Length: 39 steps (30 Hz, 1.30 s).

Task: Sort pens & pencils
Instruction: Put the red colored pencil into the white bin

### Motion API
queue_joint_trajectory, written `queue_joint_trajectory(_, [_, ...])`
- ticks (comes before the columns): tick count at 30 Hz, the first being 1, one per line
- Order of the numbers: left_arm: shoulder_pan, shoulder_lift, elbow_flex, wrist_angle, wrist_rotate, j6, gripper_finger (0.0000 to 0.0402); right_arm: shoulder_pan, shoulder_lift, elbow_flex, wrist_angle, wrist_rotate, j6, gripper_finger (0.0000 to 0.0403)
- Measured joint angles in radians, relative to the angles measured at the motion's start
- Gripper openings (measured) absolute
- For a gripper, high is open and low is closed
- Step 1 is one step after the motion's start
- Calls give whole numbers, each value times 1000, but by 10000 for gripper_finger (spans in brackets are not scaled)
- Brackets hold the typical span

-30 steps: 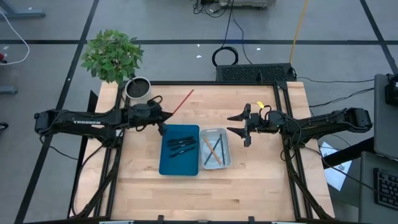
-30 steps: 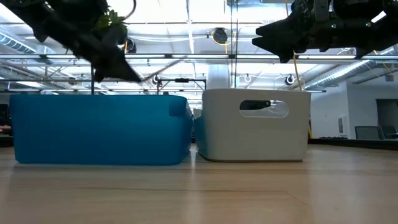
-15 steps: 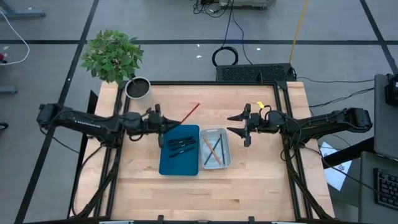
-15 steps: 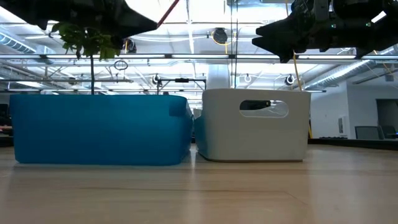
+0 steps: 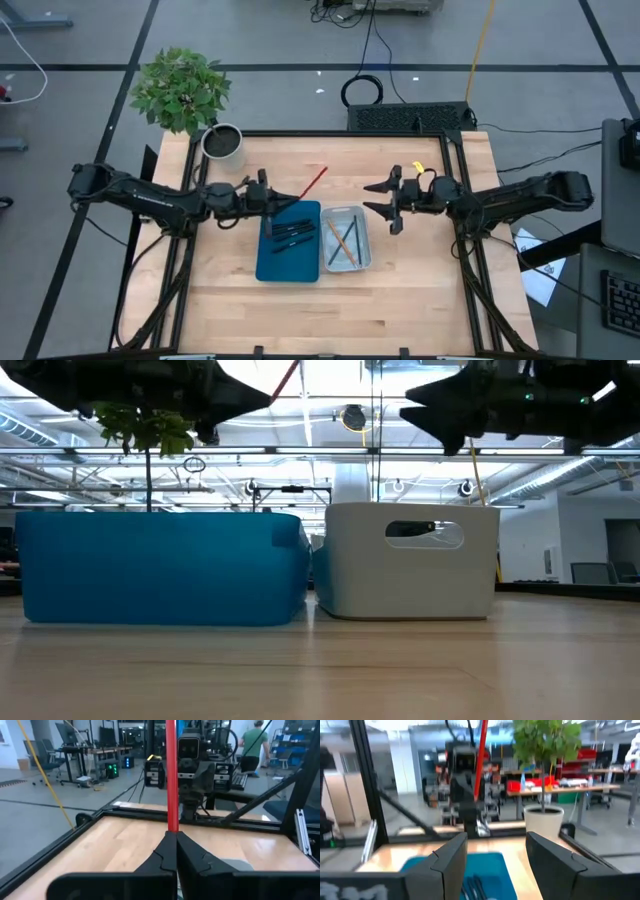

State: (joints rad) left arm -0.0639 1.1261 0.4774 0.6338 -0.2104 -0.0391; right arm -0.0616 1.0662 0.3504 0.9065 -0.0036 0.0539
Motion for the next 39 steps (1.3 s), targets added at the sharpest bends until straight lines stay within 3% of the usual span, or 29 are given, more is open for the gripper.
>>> queue_joint_trajectory(8, [12, 182, 5, 201, 32, -18, 0, 18, 318, 41, 419, -2, -12, 192])
queue_joint_trajectory(15, [23, 280, 64, 236, 55, -27, 0, 18, 502, 179, 466, -2, 17, 192])
queue_joint_trajectory(39, [0, 308, 117, 151, 106, -54, 0, 26, 510, 200, 586, 1, 39, 192])
